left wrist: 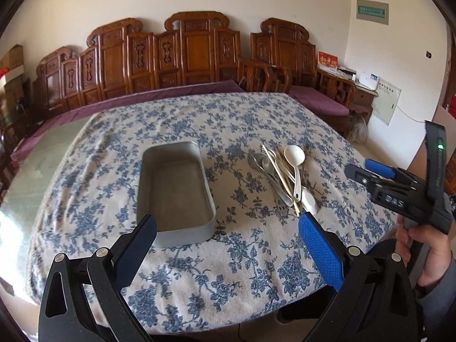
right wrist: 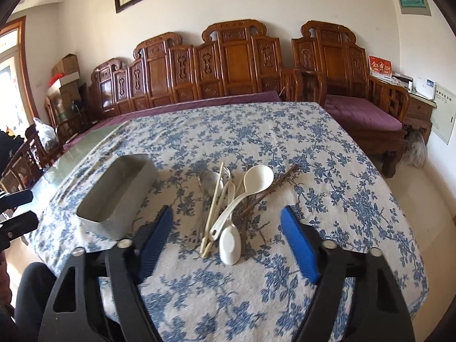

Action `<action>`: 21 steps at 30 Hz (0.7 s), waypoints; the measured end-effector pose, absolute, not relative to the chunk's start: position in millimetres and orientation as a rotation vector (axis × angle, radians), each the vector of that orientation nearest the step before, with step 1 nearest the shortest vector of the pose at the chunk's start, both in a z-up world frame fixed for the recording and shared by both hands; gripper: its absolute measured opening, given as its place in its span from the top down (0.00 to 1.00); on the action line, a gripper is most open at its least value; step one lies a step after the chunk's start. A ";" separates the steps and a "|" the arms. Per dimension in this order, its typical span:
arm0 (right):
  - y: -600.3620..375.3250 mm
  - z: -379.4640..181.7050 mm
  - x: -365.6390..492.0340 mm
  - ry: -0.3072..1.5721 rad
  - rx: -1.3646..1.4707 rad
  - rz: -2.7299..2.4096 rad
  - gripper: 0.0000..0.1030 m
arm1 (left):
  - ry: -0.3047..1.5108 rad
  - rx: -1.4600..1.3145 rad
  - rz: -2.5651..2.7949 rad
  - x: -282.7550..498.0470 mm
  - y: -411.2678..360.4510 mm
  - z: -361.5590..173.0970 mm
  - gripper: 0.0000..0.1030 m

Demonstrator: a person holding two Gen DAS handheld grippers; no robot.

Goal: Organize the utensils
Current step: 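Reach the right tool to the utensil pile and grasp a large white spoon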

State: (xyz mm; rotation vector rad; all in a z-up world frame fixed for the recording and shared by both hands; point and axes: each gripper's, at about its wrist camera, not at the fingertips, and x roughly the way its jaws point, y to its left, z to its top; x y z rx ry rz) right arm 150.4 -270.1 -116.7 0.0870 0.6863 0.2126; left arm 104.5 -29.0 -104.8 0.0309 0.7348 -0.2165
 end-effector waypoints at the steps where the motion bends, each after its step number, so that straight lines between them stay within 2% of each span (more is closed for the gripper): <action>1: -271.1 -123.6 158.1 0.702 0.090 0.219 0.34 | 0.743 0.030 -0.224 108.7 -29.7 -108.1 0.09; 5: -270.8 -143.3 179.8 0.753 0.100 0.241 0.43 | 0.769 0.041 -0.247 124.0 -35.4 -117.2 0.16; 11: -258.2 -171.5 222.1 0.833 0.110 0.286 0.55 | 0.794 0.043 -0.259 145.0 -42.2 -128.8 0.21; 21: -258.2 -209.7 278.8 0.944 0.183 0.326 0.71 | 0.807 0.056 -0.261 171.7 -51.4 -136.3 0.23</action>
